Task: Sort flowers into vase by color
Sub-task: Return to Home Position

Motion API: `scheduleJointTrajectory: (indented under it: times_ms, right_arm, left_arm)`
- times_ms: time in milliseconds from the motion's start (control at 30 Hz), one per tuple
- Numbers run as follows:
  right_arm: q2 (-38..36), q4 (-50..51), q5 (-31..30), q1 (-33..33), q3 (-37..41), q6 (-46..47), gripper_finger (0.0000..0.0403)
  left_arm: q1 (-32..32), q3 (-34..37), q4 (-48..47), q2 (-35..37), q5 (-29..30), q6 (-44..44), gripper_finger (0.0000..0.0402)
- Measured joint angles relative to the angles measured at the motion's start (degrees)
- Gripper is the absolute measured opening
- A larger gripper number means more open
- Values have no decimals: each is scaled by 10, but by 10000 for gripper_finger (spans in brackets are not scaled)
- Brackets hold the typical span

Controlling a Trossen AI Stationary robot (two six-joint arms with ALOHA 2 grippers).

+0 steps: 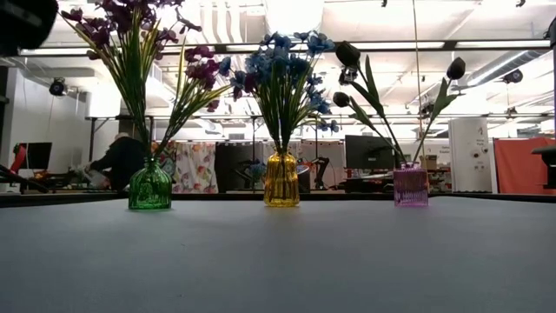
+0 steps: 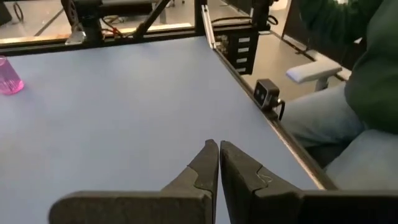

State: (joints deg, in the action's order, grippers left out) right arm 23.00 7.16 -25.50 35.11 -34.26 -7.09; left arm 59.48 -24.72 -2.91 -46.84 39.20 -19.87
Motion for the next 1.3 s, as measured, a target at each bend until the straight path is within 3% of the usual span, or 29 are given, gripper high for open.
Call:
scheduleJointTrajectory:
  times_ms: [267,467,700,800,933,1233,1300]
  right_arm:
    - [-16,-11,30,0,21,-37,189]
    - [-96,-15,35,0,58,-54,189]
    - [-228,-46,49,0,171,-45,189]
    - [-226,-85,43,-2,225,-54,188]
    - [-205,-228,-18,-9,323,-92,176]
    - [-184,-206,-36,-51,336,-55,117]
    - [-183,-185,-48,-52,336,-3,107]
  left_arm:
    - [-4,70,-11,156,2,96,0]
    - [-3,95,-95,270,-22,93,0]
    - [-3,169,-102,372,-31,90,0]
    - [-3,199,-76,411,-41,90,0]
    - [-3,200,-73,424,-69,118,0]
    - [-3,199,-81,423,-65,121,0]
    - [-3,199,-81,419,-63,121,0]
